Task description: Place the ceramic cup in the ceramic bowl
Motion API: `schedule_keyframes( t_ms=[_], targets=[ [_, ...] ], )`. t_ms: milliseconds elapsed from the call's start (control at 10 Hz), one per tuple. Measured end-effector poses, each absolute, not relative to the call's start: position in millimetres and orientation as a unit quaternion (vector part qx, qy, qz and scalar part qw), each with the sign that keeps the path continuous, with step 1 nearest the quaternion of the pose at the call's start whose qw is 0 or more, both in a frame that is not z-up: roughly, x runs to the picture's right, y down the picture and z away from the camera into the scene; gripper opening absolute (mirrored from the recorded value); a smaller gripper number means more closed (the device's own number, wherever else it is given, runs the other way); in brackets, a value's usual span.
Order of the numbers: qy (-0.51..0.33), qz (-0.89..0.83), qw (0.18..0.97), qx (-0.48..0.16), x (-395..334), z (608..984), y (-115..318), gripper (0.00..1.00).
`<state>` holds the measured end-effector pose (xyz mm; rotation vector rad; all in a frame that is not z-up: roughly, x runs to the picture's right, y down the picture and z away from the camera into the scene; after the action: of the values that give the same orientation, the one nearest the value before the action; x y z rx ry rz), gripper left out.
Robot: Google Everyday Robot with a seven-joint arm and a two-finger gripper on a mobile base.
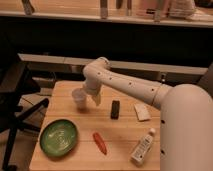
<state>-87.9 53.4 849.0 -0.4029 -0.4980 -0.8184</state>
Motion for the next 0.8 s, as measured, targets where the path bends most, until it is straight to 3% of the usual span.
schedule_keyframes(
  t_ms=[800],
  targets=[
    [-0.244, -0.394, 0.862, -0.207, -83.0, 869.5, 69.7, 0.8]
  ],
)
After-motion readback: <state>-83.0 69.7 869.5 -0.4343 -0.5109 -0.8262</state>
